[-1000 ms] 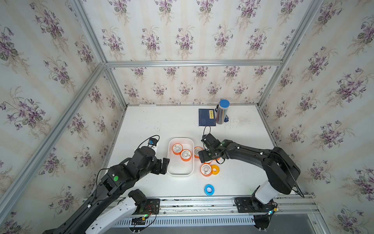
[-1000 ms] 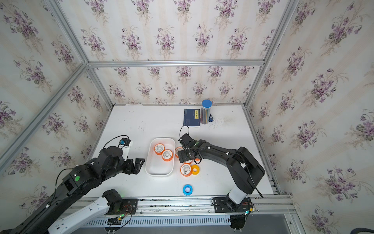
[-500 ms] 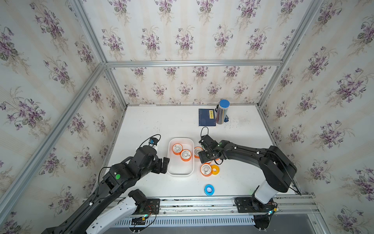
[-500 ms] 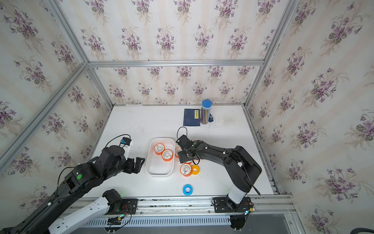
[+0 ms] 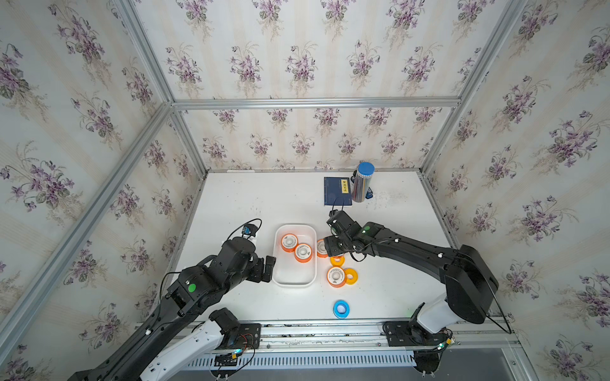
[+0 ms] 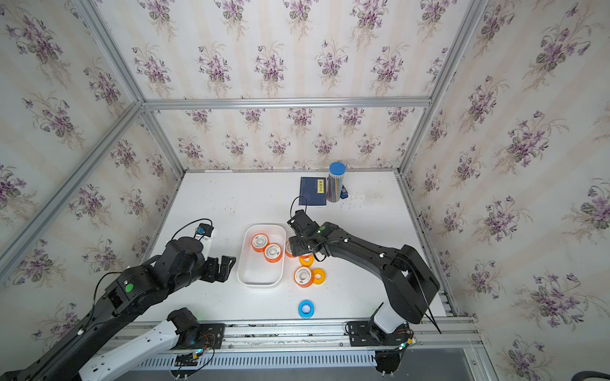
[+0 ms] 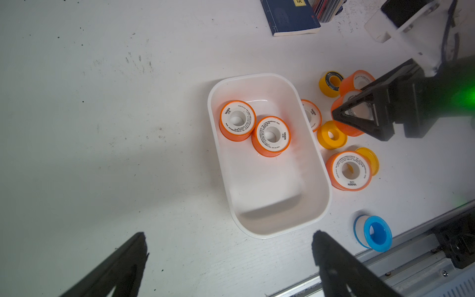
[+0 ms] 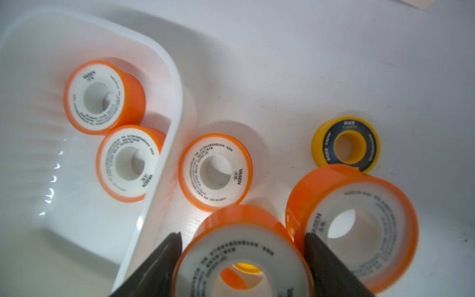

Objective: Put the sealing tape into the storage box
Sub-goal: Adjust the sealing tape at the center of the board.

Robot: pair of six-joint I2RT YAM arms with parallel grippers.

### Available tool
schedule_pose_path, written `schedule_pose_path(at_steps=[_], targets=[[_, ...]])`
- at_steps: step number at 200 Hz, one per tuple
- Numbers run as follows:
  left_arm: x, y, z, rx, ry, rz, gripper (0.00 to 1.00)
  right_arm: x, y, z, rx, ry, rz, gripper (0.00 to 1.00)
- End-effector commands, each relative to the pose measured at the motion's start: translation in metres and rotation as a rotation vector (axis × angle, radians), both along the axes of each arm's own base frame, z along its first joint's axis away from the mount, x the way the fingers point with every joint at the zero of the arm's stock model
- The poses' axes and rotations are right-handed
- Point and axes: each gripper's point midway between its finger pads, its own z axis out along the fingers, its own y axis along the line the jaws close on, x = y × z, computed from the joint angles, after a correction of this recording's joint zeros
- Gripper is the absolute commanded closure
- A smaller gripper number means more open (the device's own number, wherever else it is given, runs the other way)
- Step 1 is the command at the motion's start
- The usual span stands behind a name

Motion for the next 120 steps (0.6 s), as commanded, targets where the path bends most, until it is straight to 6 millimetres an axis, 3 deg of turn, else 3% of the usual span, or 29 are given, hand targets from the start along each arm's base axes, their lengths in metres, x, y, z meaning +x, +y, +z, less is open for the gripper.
schedule_pose_path(at_steps=[1,36,120], targets=[[0.001,0.002,0.000,0.010,-0.003,0.013,0.00,-0.002,0.001,0.011,0.013,0.000,0.005,0.26],[0.002,0.002,-0.002,0.015,0.006,0.012,0.00,0.000,-0.003,0.008,-0.009,-0.012,-0.008,0.26],[0.003,0.001,-0.003,0.018,0.011,0.011,0.00,-0.006,-0.015,-0.050,-0.097,0.058,-0.036,0.24]])
